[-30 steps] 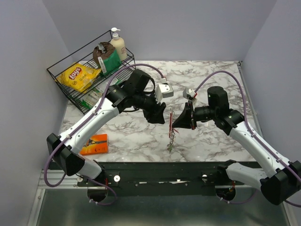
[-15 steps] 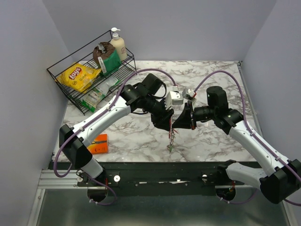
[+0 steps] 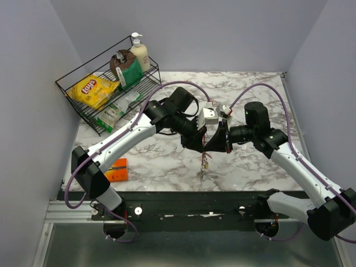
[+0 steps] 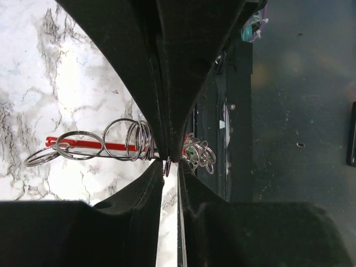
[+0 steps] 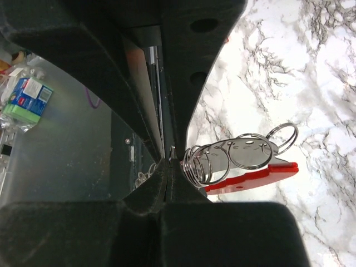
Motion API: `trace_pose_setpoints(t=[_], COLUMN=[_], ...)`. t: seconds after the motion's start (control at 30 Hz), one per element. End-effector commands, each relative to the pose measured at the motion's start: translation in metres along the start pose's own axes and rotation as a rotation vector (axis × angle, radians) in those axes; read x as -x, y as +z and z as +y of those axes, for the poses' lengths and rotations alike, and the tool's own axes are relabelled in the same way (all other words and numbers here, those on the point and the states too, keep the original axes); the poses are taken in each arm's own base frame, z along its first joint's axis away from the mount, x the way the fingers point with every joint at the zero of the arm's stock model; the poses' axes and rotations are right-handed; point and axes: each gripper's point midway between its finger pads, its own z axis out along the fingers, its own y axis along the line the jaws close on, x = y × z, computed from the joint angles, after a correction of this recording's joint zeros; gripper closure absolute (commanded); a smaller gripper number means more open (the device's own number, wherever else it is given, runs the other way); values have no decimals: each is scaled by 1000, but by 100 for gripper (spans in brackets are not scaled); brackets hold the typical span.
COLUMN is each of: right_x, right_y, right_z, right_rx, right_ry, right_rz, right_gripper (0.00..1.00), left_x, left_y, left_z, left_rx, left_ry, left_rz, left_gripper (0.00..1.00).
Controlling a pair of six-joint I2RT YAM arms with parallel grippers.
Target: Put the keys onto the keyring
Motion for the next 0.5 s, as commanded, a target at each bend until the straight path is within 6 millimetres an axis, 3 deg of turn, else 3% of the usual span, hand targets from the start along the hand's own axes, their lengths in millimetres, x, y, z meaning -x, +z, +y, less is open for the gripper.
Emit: trace_pose_setpoints(t=[0.0, 0.1, 0.27, 0.37, 0.4, 0.47], right_x=[14, 15, 15, 17, 17, 19], right_y=[-2, -2, -2, -4, -4, -7], right_z=[10, 10, 9, 9, 9, 10], right_rx=[36, 35, 29, 11, 5, -20], right_ry=[-40, -43, -46, -58, -61, -86], right_rz=[-20, -21, -22, -27, -27, -38], right_gripper=[99, 99, 99, 83, 67, 53], left_x=[9, 6, 9, 11, 12, 14], left_y=[3, 3, 4, 2, 3, 0], left_z=[-5, -4, -3, -1, 1, -1], left_rx=[-39, -37, -27, -3, 10, 24], left_ry=[32, 37, 49, 51, 58, 56], left_rz=[-13, 1, -18, -35, -45, -66], left_gripper=[88, 100, 100, 100, 100, 100])
